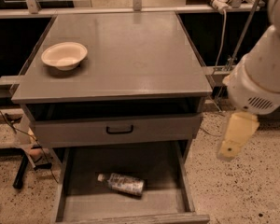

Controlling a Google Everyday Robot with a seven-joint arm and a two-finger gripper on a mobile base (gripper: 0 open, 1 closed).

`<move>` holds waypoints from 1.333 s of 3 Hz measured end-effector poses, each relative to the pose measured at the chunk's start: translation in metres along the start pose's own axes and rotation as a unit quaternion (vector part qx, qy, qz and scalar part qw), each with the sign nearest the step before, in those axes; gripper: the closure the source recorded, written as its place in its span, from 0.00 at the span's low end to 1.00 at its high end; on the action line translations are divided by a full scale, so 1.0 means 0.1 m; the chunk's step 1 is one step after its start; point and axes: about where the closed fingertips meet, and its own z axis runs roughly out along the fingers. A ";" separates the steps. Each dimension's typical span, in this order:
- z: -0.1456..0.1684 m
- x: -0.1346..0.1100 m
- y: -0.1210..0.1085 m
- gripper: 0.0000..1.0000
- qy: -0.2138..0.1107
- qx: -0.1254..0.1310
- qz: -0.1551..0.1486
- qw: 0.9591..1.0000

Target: Pick blue plastic bottle from middle drawer and place on counter

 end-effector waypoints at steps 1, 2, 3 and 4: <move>0.54 0.02 0.26 0.00 0.020 -0.031 0.003 0.999; 0.54 0.02 0.26 0.00 0.020 -0.031 0.003 0.999; 0.91 -0.15 0.63 0.00 -0.012 -0.074 0.020 0.997; 1.48 -0.52 0.97 0.00 -0.062 -0.118 0.057 0.989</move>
Offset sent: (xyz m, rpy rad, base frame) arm -0.0058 0.0095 -0.0438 -0.0125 0.0489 -0.0043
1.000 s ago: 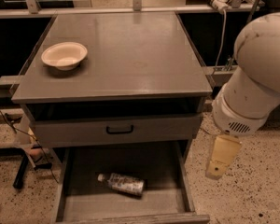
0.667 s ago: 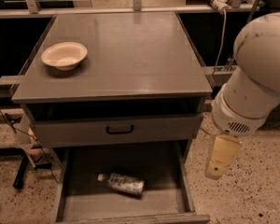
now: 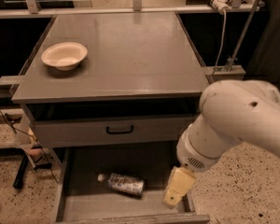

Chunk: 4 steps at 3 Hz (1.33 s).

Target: Pick blue plastic bottle from middle drawer and place on counter

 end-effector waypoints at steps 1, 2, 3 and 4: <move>0.50 -0.21 0.08 0.00 -0.027 -0.029 0.029 0.999; 0.51 -0.22 0.06 0.00 -0.031 -0.026 0.031 0.999; 0.59 -0.24 0.08 0.00 -0.044 -0.036 0.041 0.998; 1.04 -0.35 0.11 0.00 -0.055 -0.050 0.068 0.995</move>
Offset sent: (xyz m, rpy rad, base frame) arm 0.0026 0.0298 -0.0353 0.0647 0.0409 -0.0351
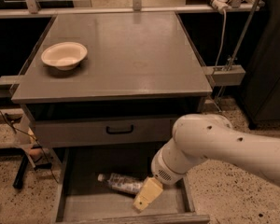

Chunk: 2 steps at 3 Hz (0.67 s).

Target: Pick blue plastic bottle from middle drawer and place on counter

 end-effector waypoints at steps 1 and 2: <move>0.43 -0.18 -0.17 0.00 -0.042 0.002 0.041 0.998; 0.85 -0.34 -0.19 0.00 -0.073 -0.033 0.071 0.994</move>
Offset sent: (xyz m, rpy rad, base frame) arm 0.0479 0.0896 -0.1101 0.2836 0.1247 -0.1858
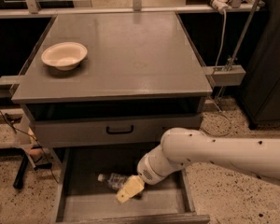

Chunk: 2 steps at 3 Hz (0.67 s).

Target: Pick blue plastic bottle from middle drawer and place on counter

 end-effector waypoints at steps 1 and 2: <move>0.07 0.04 0.00 0.00 0.002 -0.007 0.005 1.000; 0.16 0.07 0.05 0.00 0.018 0.005 -0.011 1.000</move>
Offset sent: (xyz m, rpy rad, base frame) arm -0.0148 0.0132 -0.0230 -0.0906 -0.0233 0.0547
